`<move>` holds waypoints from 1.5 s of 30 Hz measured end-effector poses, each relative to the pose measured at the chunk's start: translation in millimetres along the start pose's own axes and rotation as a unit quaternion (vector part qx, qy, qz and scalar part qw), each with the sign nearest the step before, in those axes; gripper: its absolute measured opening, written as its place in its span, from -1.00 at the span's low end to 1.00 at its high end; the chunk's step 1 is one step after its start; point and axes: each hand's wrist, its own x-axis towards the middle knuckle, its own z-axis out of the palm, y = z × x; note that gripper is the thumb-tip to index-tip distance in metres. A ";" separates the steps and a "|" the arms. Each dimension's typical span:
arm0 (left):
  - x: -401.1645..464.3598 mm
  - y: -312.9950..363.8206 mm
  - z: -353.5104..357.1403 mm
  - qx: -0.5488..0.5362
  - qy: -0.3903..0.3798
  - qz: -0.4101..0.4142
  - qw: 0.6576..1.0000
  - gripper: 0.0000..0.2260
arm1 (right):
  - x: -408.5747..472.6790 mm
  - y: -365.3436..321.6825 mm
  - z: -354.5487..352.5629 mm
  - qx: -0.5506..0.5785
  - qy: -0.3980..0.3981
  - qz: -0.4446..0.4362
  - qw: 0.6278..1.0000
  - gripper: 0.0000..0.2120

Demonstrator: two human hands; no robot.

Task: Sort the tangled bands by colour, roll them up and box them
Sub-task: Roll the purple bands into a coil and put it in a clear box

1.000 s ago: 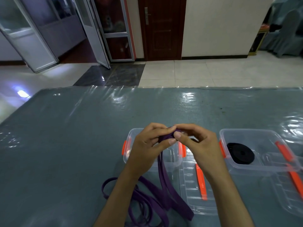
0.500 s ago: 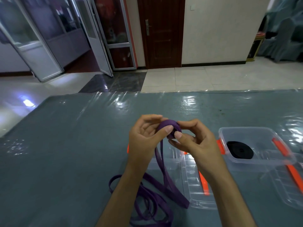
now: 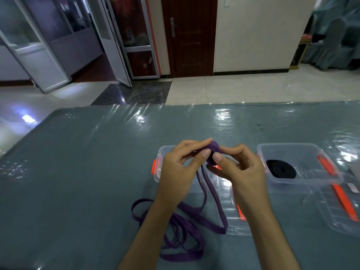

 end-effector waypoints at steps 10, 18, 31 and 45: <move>-11.6 -1.8 10.7 -0.038 0.033 -0.014 0.999 -0.78 | -11.8 0.9 12.0 0.055 0.059 -0.022 0.996 -0.84; -6.4 0.3 9.7 0.003 0.036 -0.010 0.999 -0.74 | 1.0 -14.0 -3.1 -0.002 0.029 -0.030 0.999 -0.75; 16.2 6.9 12.4 -0.103 0.101 0.003 0.989 -0.85 | 28.5 -17.3 10.0 -0.022 0.012 -0.067 0.997 -0.72; 41.1 -13.8 17.2 -0.089 0.119 -0.034 0.988 -0.86 | 59.4 -8.3 4.9 -0.007 0.027 -0.018 0.999 -0.70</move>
